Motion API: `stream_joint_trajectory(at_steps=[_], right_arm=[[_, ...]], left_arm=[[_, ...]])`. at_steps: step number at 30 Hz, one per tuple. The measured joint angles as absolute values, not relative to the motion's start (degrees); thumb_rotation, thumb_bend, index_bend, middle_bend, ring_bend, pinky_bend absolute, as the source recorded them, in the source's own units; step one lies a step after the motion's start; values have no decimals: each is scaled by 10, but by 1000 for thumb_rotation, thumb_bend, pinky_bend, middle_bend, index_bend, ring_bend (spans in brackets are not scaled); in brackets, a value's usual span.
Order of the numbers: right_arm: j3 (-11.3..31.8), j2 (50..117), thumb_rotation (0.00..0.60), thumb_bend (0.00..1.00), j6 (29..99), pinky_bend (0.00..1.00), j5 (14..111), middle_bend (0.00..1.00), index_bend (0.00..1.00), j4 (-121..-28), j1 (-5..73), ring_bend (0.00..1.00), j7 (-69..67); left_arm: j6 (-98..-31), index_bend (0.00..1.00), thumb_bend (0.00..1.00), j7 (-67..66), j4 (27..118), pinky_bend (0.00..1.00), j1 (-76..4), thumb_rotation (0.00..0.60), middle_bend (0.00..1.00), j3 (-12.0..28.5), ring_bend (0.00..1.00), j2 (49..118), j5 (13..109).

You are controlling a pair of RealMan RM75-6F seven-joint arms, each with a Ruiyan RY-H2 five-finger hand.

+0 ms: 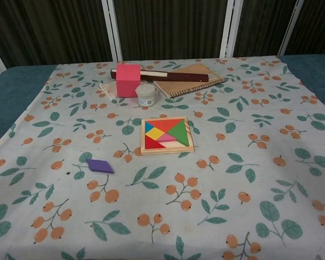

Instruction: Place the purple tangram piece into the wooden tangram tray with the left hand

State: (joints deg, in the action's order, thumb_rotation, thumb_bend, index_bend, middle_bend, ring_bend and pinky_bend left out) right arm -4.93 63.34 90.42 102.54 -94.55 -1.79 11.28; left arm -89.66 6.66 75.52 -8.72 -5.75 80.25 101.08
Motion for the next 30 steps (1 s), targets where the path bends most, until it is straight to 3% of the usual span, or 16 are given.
stream_joint_trajectory(at_steps=[4, 6, 7, 9, 11, 12, 15, 22, 30], right_arm=[[-47, 637, 600, 121, 905, 0, 1023, 0, 0, -945, -18, 0, 114], [-45, 640, 600, 121, 900, 0, 1018, 0, 0, -946, -16, 0, 116], [-45, 641, 600, 121, 898, 0, 1018, 0, 0, -946, -16, 0, 117], [-44, 643, 600, 121, 894, 0, 1017, 0, 0, -946, -14, 0, 124], [-44, 645, 600, 121, 888, 0, 1016, 0, 0, -948, -12, 0, 130], [-43, 646, 600, 121, 886, 0, 1015, 0, 0, -949, -11, 0, 132], [-42, 647, 600, 121, 881, 0, 1011, 0, 0, -951, -8, 0, 133], [-41, 647, 600, 121, 871, 0, 1005, 0, 0, -953, -4, 0, 135], [-43, 644, 600, 121, 877, 0, 1009, 0, 0, -953, -4, 0, 126]], left_arm=[[-889, 0, 403, 65, 755, 79, -95, 600, 27, -57, 7, 813, 1018], [-874, 0, 403, 58, 758, 171, -104, 600, 89, -56, 85, 818, 1018], [-862, 0, 404, 48, 761, 301, -110, 600, 202, -53, 227, 820, 1017], [-845, 0, 408, 25, 767, 736, -121, 600, 561, -46, 679, 825, 1014], [-818, 16, 409, -7, 778, 967, -136, 600, 816, -35, 932, 832, 1004], [-803, 48, 410, -19, 784, 998, -142, 600, 912, -31, 984, 835, 998], [-746, 157, 413, -37, 817, 1000, -165, 600, 1000, -11, 1000, 850, 963], [-666, 194, 407, -104, 871, 1000, -203, 600, 1000, 27, 1000, 899, 866], [-627, 213, 407, -207, 877, 1000, -231, 600, 1000, 57, 1000, 965, 773]])
